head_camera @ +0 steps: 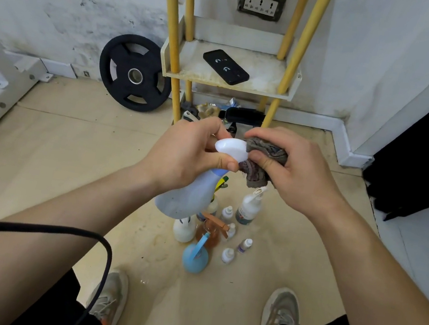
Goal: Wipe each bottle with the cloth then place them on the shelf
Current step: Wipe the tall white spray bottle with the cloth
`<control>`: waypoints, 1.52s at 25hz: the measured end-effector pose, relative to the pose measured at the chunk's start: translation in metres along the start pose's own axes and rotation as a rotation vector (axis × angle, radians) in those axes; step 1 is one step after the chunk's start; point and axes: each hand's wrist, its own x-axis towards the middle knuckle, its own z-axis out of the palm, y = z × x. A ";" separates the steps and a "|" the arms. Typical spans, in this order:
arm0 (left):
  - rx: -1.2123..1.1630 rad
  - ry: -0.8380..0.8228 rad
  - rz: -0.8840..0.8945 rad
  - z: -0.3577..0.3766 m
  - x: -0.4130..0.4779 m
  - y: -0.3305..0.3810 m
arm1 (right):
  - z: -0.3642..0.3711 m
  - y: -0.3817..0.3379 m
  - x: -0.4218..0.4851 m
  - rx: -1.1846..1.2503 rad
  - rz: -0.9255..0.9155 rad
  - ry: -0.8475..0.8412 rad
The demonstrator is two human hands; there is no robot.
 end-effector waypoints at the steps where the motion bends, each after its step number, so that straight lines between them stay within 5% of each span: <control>1: 0.015 -0.014 0.010 0.000 -0.001 0.000 | 0.003 -0.003 0.000 -0.035 -0.049 0.016; 6: 0.119 -0.063 0.016 0.007 -0.001 -0.002 | 0.011 -0.009 0.001 -0.107 -0.135 -0.008; 13: -0.287 0.268 -0.220 -0.011 0.005 -0.002 | 0.010 0.016 0.005 0.274 0.375 0.247; 17: -0.618 0.365 -0.394 -0.020 0.009 -0.006 | 0.016 0.019 0.005 0.626 0.587 0.258; 20: -0.722 0.369 -0.418 -0.019 0.010 -0.004 | 0.017 0.009 0.007 0.672 0.537 0.296; 23: -0.730 0.370 -0.443 -0.008 0.009 0.000 | 0.027 -0.011 0.003 0.459 0.348 0.325; 28: -0.823 0.341 -0.576 0.017 0.013 0.007 | 0.053 -0.021 -0.004 -0.146 0.132 -0.007; 38: -0.770 -0.029 -0.408 0.019 0.007 0.000 | 0.044 -0.007 -0.005 0.360 0.338 0.113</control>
